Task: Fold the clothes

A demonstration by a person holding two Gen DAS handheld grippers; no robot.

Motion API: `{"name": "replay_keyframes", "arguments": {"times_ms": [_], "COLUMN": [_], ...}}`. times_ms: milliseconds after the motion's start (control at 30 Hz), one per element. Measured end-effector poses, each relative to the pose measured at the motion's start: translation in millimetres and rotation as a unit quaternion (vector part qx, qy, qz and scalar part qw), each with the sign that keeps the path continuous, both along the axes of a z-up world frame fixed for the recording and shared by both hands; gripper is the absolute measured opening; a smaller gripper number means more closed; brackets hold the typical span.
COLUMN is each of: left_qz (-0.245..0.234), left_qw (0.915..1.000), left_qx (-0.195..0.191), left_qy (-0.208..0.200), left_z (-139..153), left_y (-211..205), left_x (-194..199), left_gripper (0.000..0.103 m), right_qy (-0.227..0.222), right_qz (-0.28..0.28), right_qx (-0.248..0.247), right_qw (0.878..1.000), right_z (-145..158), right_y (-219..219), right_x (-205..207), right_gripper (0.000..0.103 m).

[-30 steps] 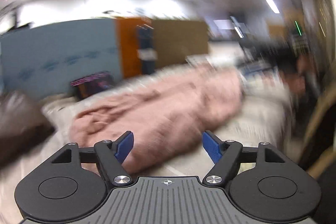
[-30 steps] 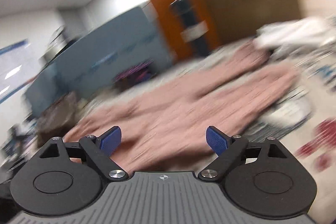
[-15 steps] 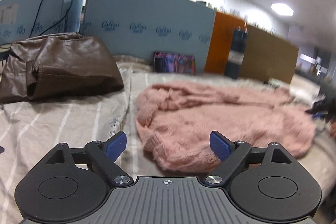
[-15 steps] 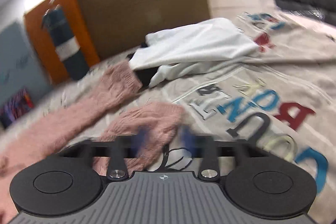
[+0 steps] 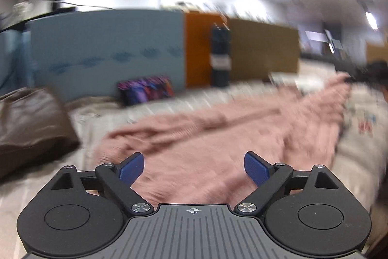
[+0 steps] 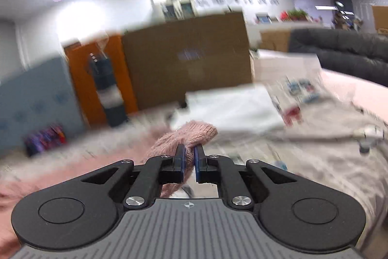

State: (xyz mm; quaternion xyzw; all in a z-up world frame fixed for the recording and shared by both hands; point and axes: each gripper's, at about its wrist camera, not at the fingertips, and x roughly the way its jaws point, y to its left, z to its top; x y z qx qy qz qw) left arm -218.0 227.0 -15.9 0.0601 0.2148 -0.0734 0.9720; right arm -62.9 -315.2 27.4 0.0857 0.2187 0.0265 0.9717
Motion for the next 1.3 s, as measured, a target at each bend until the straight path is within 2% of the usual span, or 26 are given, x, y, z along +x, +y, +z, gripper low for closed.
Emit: {"name": "replay_keyframes", "arguments": {"times_ms": [100, 167, 200, 233, 300, 333, 367, 433, 467, 533, 600, 700, 767, 800, 867, 900, 933, 1000, 1067, 1167, 1300], "left_qz": [-0.013, -0.010, -0.008, -0.007, -0.008, -0.009, -0.010, -0.008, -0.006, -0.002, 0.001, 0.007, 0.012, 0.016, 0.033, 0.040, 0.043, 0.041, 0.036, 0.034, 0.036], "left_qw": [0.9980, 0.9982, 0.9985, 0.9987, 0.9990, 0.9991, 0.9992, 0.9994, 0.9994, 0.9995, 0.9996, 0.9997, 0.9985, 0.9971, 0.9936, 0.9921, 0.9912, 0.9908, 0.9909, 0.9908, 0.9918], "left_qx": [0.053, 0.046, 0.038, 0.032, 0.025, 0.022, 0.019, 0.013, 0.011, 0.010, 0.011, -0.013, -0.053, -0.074, -0.107, -0.118, -0.125, -0.128, -0.129, -0.131, -0.122], "left_qy": [0.033, 0.037, 0.038, 0.039, 0.037, 0.035, 0.033, 0.032, 0.032, 0.029, 0.026, 0.019, 0.007, 0.000, -0.010, -0.010, -0.010, -0.012, -0.011, -0.009, -0.008], "left_z": [-11.2, -12.5, -13.4, -14.7, -15.7, -15.5, -15.6, -15.7, -15.4, -15.4, -15.3, -15.1, -14.7, -14.5, -14.8, -15.4, -15.7, -15.5, -15.5, -15.7, -15.9], "left_y": [-13.1, -12.1, -10.8, -9.8, -8.2, -7.2, -6.4, -4.8, -4.5, -5.1, -5.4, 1.9, 13.9, 20.4, 30.2, 33.3, 35.0, 35.8, 35.9, 36.4, 33.7], "left_x": [4.1, 3.8, 3.7, 3.3, 2.1, 1.6, 1.1, 1.5, 1.6, 1.0, 0.0, -1.1, -4.3, -6.5, -9.4, -9.6, -9.4, -9.1, -8.0, -7.0, -7.1], "left_gripper": [0.092, 0.093, 0.093, 0.093, 0.093, 0.093, 0.093, 0.094, 0.095, 0.095, 0.095, 0.095, 0.095, 0.095, 0.096, 0.096, 0.096, 0.096, 0.096, 0.096, 0.096], "right_qy": [0.068, 0.093, 0.081, 0.076, 0.065, 0.056, 0.041, 0.009, -0.006, -0.020, -0.007, 0.044, 0.062, 0.070, 0.091, 0.100, 0.102, 0.078, 0.069, 0.035, 0.011], "right_qz": [-0.016, -0.023, -0.024, -0.030, -0.045, -0.065, -0.086, -0.109, -0.098, -0.025, 0.079, 0.229, 0.298, 0.315, 0.335, 0.342, 0.345, 0.353, 0.369, 0.367, 0.355], "right_qx": [-0.008, 0.006, 0.005, 0.005, 0.004, 0.001, -0.004, -0.011, -0.006, 0.026, 0.069, 0.104, 0.089, 0.076, 0.036, 0.014, -0.003, -0.024, 0.000, 0.033, 0.017], "right_qw": [0.997, 0.995, 0.996, 0.997, 0.997, 0.996, 0.995, 0.994, 0.995, 0.999, 0.994, 0.967, 0.948, 0.944, 0.937, 0.934, 0.933, 0.932, 0.927, 0.929, 0.935], "right_z": [-36.8, -53.6, -54.3, -50.6, -42.9, -36.9, -30.2, -18.4, -13.0, -6.4, -6.8, -19.2, -26.8, -30.4, -39.9, -45.3, -49.9, -51.6, -44.1, -24.0, -13.3], "right_y": [-9.9, -15.8, -16.1, -16.8, -18.3, -19.4, -19.4, -13.6, -7.4, 10.1, 34.6, 91.9, 133.9, 154.0, 185.8, 198.9, 205.6, 208.3, 196.0, 176.1, 163.3], "right_x": [26.0, 35.0, 33.0, 31.9, 29.4, 26.8, 21.0, 10.5, 5.3, -4.2, -6.9, -3.5, -4.7, -6.3, -8.8, -10.1, -12.3, -23.5, -31.6, -44.2, -56.3], "right_gripper": [0.008, 0.010, 0.012, 0.018, 0.042, 0.060, 0.064, 0.064, 0.064, 0.064, 0.064, 0.063, 0.061, 0.061, 0.059, 0.053, 0.029, 0.020, 0.017, 0.017, 0.019]}}
